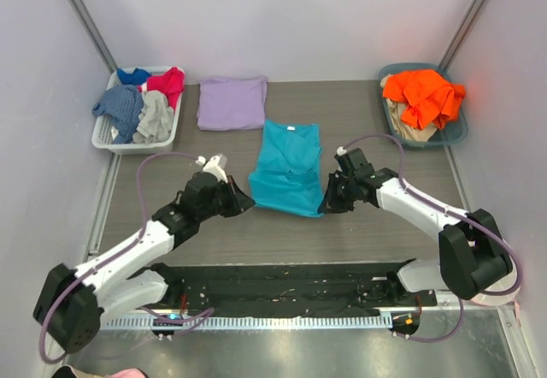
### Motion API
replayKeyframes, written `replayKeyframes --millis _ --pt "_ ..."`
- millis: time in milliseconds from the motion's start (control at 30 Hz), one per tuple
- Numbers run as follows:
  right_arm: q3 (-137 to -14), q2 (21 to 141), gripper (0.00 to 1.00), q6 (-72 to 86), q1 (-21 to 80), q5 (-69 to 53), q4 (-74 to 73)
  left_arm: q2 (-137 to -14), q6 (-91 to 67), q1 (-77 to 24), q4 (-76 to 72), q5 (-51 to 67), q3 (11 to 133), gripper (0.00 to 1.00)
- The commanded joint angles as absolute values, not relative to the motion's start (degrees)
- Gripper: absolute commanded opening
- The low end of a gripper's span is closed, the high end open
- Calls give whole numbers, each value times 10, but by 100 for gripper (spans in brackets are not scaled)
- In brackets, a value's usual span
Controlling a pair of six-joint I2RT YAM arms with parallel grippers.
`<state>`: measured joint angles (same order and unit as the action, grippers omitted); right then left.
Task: Fold and stack the t-shirts
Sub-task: Fold the tshirt
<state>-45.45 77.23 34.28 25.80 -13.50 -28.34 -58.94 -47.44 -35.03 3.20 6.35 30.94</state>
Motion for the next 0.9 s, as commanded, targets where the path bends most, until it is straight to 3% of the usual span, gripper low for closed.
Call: replayKeyframes --millis 0,433,500,533,600,633,667,700,867 --pt "-435 749 1 371 293 -100 -306 -493 -497 -368 147 4 290 0" --pt "-439 686 2 392 344 -86 -358 -310 -575 -439 274 -54 223 1" --pt "-432 681 1 392 345 -84 -357 -315 -578 -446 268 -54 215 21" --pt "-431 681 1 393 345 -82 -358 -321 -578 -447 265 -54 214 40" --pt "-425 683 1 392 345 -82 -357 -328 -577 -454 251 -55 211 65" --pt "-423 683 2 393 344 -80 -353 -335 -577 -456 247 -59 209 86" --pt "-422 682 1 395 345 -80 -352 -338 -577 -458 237 -59 207 94" --pt "-418 682 1 395 345 -80 -351 -342 -577 -460 230 -56 201 100" --pt "-412 683 1 396 345 -78 -345 -359 -583 -468 157 -33 161 100"
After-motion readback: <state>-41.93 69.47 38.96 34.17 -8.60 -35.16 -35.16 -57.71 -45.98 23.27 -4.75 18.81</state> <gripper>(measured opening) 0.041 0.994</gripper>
